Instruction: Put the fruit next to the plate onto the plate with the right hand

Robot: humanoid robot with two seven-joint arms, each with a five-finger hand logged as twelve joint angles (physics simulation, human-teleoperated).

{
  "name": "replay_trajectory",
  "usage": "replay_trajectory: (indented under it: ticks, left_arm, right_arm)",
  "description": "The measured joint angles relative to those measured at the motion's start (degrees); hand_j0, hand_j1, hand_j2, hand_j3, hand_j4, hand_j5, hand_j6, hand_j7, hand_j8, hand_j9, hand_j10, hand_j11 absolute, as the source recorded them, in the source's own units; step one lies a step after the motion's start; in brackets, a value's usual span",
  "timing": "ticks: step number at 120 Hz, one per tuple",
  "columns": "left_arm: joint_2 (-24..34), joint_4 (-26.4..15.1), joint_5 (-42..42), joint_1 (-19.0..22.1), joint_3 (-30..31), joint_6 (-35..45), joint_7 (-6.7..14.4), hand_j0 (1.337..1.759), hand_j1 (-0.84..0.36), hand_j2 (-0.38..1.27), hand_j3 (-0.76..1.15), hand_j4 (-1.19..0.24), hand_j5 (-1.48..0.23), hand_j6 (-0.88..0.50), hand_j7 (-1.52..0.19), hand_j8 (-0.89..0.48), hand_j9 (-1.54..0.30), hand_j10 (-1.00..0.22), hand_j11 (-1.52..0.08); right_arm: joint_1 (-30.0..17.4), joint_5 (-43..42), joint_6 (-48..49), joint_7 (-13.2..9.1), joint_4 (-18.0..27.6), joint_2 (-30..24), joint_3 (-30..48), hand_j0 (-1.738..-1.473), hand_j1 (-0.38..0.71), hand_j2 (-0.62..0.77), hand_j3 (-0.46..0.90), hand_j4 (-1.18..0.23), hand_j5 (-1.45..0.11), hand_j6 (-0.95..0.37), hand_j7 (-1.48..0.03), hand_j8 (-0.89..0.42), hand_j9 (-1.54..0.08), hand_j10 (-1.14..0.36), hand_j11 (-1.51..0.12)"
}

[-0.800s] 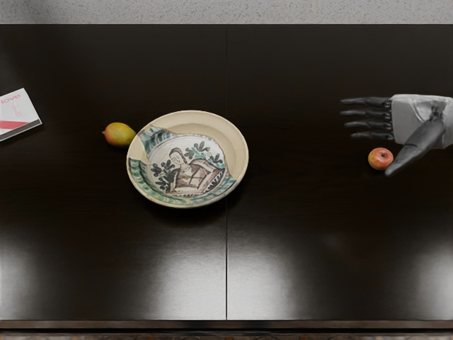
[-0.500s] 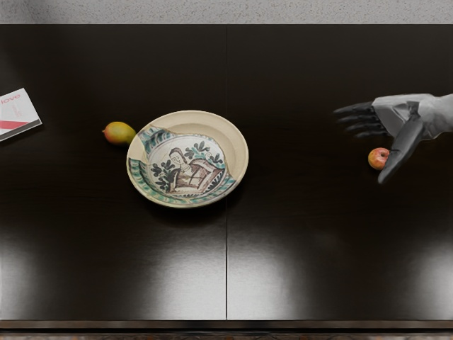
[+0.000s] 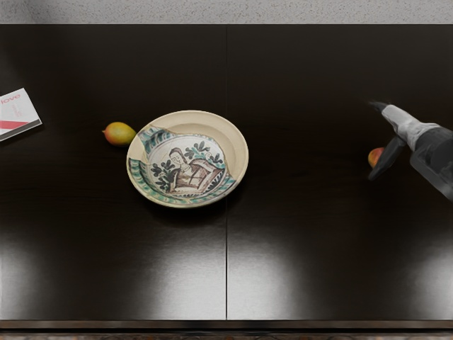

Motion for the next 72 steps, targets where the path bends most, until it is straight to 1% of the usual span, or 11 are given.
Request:
replay_trajectory:
  ticks: [6,14,21,29,50,72]
  left_arm:
    - [0.0,0.0,0.0,0.0,0.0,0.0,0.0,1.658,0.07,0.05,0.00,-0.23,-0.30,-0.23,-0.30,-0.23,-0.30,-0.23,-0.30]
    - [0.0,0.0,0.0,0.0,0.0,0.0,0.0,1.658,0.07,0.05,0.00,-0.23,-0.30,-0.23,-0.30,-0.23,-0.30,-0.23,-0.30]
    - [0.0,0.0,0.0,0.0,0.0,0.0,0.0,1.658,0.07,0.05,0.00,-0.23,-0.30,-0.23,-0.30,-0.23,-0.30,-0.23,-0.30]
    - [0.0,0.0,0.0,0.0,0.0,0.0,0.0,1.658,0.07,0.05,0.00,-0.23,-0.30,-0.23,-0.30,-0.23,-0.30,-0.23,-0.30]
    - [0.0,0.0,0.0,0.0,0.0,0.0,0.0,1.658,0.07,0.05,0.00,-0.23,-0.30,-0.23,-0.30,-0.23,-0.30,-0.23,-0.30]
    - [0.0,0.0,0.0,0.0,0.0,0.0,0.0,1.658,0.07,0.05,0.00,-0.23,-0.30,-0.23,-0.30,-0.23,-0.30,-0.23,-0.30]
  right_arm:
    - [-0.8,-0.9,-0.8,0.0,-1.9,0.9,-0.5,-1.658,-0.31,0.00,0.00,-0.04,-0.04,-0.04,-0.04,-0.04,-0.04,-0.04,-0.04]
    - [-1.3,-2.5,-1.5,0.0,-5.8,3.5,-1.1,-1.658,-0.30,-0.01,0.00,-0.05,-0.06,-0.05,-0.06,-0.05,-0.06,-0.05,-0.06]
    - [-1.5,-3.6,-1.6,0.0,-9.2,5.4,-1.5,-1.658,-0.27,-0.01,0.00,-0.07,-0.08,-0.07,-0.08,-0.07,-0.08,-0.07,-0.08]
    - [-1.6,-4.3,-1.5,0.0,-11.7,6.6,-1.7,-1.658,-0.24,-0.02,0.00,-0.10,-0.12,-0.10,-0.12,-0.10,-0.12,-0.10,-0.12]
    - [-0.7,-4.4,0.0,0.0,-14.8,7.8,-1.9,-1.658,-0.09,-0.04,0.00,-0.22,-0.29,-0.23,-0.28,-0.22,-0.28,-0.22,-0.28]
    - [-0.2,-4.3,0.4,0.0,-17.4,9.5,-1.8,-1.658,0.00,-0.05,0.00,-0.30,-0.39,-0.30,-0.39,-0.30,-0.39,-0.30,-0.39]
